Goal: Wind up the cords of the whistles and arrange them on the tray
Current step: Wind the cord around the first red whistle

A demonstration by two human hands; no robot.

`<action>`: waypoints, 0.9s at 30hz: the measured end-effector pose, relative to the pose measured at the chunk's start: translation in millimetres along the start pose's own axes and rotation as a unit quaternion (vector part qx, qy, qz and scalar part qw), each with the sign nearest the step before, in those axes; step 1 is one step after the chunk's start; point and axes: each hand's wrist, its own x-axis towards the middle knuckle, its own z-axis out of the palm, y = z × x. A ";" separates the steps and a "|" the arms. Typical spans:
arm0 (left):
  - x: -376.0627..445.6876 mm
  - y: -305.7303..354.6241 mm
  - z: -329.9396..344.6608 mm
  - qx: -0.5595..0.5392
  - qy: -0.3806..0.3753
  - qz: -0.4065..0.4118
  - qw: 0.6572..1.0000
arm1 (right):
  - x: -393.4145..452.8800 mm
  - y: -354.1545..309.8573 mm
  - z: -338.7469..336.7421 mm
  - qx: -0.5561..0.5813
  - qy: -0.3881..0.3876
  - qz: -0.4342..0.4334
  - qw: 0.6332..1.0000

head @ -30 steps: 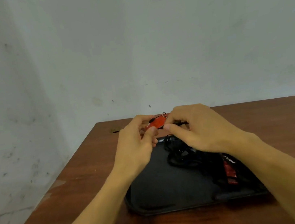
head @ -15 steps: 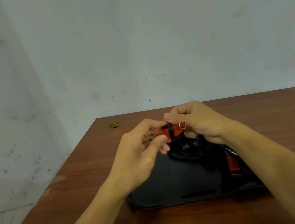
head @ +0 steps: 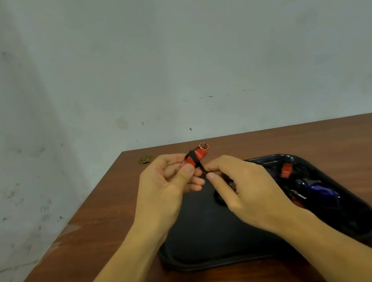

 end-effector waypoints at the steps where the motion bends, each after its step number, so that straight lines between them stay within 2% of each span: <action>1: 2.1 -1.3 -2.1 0.056 0.011 0.014 0.998 | 0.6 -0.6 -2.9 -0.036 -0.011 -0.010 0.999; 3: 2.4 -5.0 -6.0 0.191 0.014 0.051 0.980 | 1.1 -3.9 -10.8 -0.077 -0.021 -0.023 0.997; 6: 0.1 -6.7 -11.1 0.376 -0.054 0.126 0.916 | 3.6 -6.4 -22.2 -0.096 -0.037 -0.032 0.994; 8: -1.7 -4.0 -12.6 0.444 -0.115 0.164 0.873 | 5.3 -3.4 -29.3 -0.092 -0.041 -0.028 0.994; 10: -3.3 -1.2 -12.3 0.453 -0.177 0.186 0.854 | 4.6 1.2 -34.5 -0.061 -0.026 -0.009 0.998; 12: -6.9 2.1 -10.3 0.402 -0.225 0.178 0.870 | 1.6 1.9 -36.7 0.040 -0.009 0.026 0.999; 14: -8.1 5.0 -7.4 0.286 -0.251 0.132 0.915 | 1.3 -1.8 -38.4 0.180 0.000 0.070 0.981; 16: -7.6 6.0 -6.0 0.157 -0.261 0.089 0.948 | 1.1 -4.9 -39.2 0.329 -0.003 0.134 0.935; 18: -6.8 5.7 -5.3 0.059 -0.263 0.060 0.961 | 1.3 -6.7 -37.6 0.443 -0.024 0.199 0.874; 20: -7.8 4.6 -3.4 -0.015 -0.265 0.032 0.964 | 1.8 -6.9 -33.7 0.488 -0.037 0.233 0.840; 23: -10.7 3.9 0.8 -0.092 -0.254 -0.013 0.963 | 1.5 -8.1 -29.9 0.511 -0.031 0.241 0.824; 25: -11.1 4.7 3.2 -0.127 -0.229 -0.034 0.964 | 0.7 -7.1 -28.7 0.512 -0.029 0.240 0.825; 27: -10.2 6.5 5.8 -0.167 -0.183 -0.056 0.967 | -1.1 -4.5 -27.7 0.473 -0.027 0.229 0.850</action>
